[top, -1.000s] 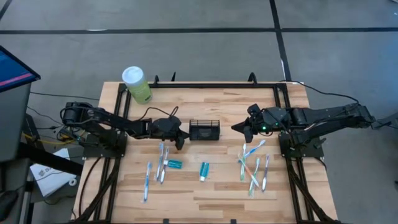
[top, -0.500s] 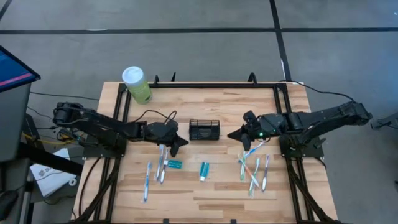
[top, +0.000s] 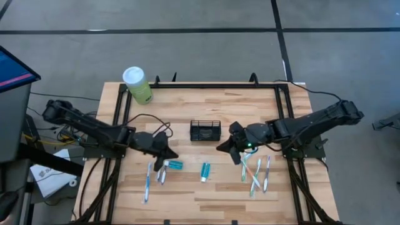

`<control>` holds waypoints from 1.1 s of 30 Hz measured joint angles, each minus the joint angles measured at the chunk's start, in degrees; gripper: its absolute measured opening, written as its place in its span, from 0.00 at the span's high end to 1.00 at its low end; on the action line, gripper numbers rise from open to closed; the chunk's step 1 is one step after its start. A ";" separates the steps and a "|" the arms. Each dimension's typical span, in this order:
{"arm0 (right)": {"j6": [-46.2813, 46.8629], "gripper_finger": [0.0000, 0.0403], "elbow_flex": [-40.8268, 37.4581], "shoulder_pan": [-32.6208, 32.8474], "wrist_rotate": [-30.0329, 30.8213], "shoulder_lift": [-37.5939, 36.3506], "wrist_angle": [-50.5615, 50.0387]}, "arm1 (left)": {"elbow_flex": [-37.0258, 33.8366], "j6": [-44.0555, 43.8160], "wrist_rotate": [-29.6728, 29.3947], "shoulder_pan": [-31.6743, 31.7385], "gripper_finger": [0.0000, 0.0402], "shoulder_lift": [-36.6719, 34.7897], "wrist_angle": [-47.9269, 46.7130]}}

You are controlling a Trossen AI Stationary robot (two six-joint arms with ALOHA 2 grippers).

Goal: Pick & Place toothbrushing station
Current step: Put the left blue mouthwash into the black mesh organizer

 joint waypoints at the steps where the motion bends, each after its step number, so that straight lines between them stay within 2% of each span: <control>1: -0.40 1.00 0.70 -0.02 0.00 0.74 -0.09 | 0.01 0.03 0.00 -0.88 1.00 0.03 -1.65; 5: -1.45 1.00 2.61 -0.59 -0.04 2.85 -0.23 | 0.20 -0.65 -1.33 -5.13 1.00 0.60 -7.39; 12: -1.59 1.00 2.88 -1.26 -0.02 3.31 -1.15 | 1.73 -2.73 -10.91 -11.75 1.00 0.59 -20.29; 20: -2.20 1.00 2.88 -2.35 0.09 3.29 -1.30 | -2.72 -1.78 -7.30 -11.65 0.97 0.60 -20.83; 23: -2.39 1.00 2.88 -2.61 0.09 3.29 -1.29 | -4.03 -1.89 -6.48 -11.65 0.90 0.60 -19.23; 27: -3.11 1.00 2.88 -2.73 0.07 3.29 -1.30 | -5.64 -1.53 -6.72 -11.65 0.76 0.60 -13.99; 33: -3.56 1.00 2.88 -2.75 0.07 3.26 -1.30 | -8.05 -2.91 -11.42 -11.60 0.56 0.60 -13.16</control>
